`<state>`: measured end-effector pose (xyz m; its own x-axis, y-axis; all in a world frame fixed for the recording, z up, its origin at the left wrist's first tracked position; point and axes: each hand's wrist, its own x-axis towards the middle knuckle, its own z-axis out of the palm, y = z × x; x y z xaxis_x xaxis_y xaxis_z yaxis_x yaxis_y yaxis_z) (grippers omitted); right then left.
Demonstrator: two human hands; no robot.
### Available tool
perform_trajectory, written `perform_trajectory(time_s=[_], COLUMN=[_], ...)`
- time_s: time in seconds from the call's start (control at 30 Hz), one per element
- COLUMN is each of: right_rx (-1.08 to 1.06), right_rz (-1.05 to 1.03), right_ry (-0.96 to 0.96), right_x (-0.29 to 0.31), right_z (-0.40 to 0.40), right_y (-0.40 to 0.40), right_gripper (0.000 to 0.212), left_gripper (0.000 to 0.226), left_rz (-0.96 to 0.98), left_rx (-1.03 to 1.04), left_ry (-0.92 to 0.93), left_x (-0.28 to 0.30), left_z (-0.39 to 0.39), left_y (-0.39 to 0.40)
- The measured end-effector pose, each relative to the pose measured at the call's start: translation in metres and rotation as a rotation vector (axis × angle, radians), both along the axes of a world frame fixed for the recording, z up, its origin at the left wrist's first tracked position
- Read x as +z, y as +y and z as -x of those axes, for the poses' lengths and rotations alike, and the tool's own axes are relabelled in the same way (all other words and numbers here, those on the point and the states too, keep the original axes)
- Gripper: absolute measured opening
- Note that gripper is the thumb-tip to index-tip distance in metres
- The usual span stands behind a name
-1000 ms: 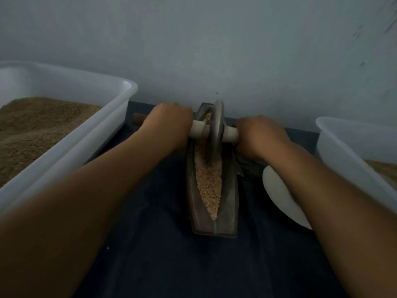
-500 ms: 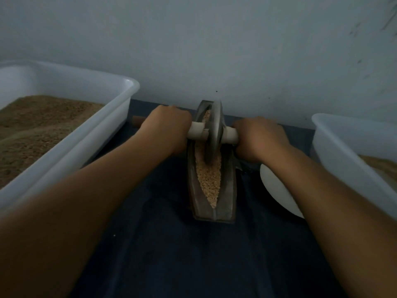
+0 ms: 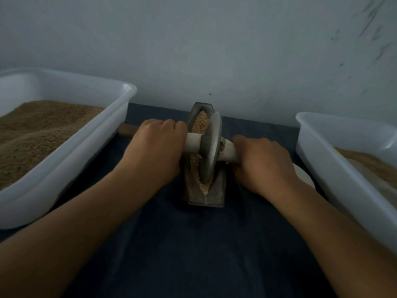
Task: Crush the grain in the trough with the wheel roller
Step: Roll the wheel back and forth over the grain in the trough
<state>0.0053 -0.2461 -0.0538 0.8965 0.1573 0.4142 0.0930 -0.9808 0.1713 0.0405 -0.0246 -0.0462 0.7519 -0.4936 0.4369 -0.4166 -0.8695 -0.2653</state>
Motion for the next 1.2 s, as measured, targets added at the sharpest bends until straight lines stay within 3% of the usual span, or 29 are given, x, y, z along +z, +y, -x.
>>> perform_trajectory(time_s=[0.17,0.67,1.03,1.2], right_rx=[-0.031,-0.051,-0.052,-0.018], right_rz=[0.037,0.082,0.011,-0.043], right_ry=[-0.015,0.307,0.194,0.123], right_x=[0.002,0.026,0.014,0.01], right_z=[-0.023,-0.135,-0.089,-0.037], right_y=[0.004,-0.007,-0.003,0.001], right_gripper=[0.026,0.029,0.023,0.023], left_gripper=[0.041,0.042,0.028,0.032], left_rz=[0.045,0.089,-0.025,-0.008], left_rx=[0.032,0.085,0.157,0.116], left_ry=[0.092,0.284,0.233,0.098], left_x=[-0.007,0.005,0.004,-0.002], left_z=[-0.022,-0.108,-0.074,-0.028], left_y=[0.001,-0.017,-0.016,-0.01])
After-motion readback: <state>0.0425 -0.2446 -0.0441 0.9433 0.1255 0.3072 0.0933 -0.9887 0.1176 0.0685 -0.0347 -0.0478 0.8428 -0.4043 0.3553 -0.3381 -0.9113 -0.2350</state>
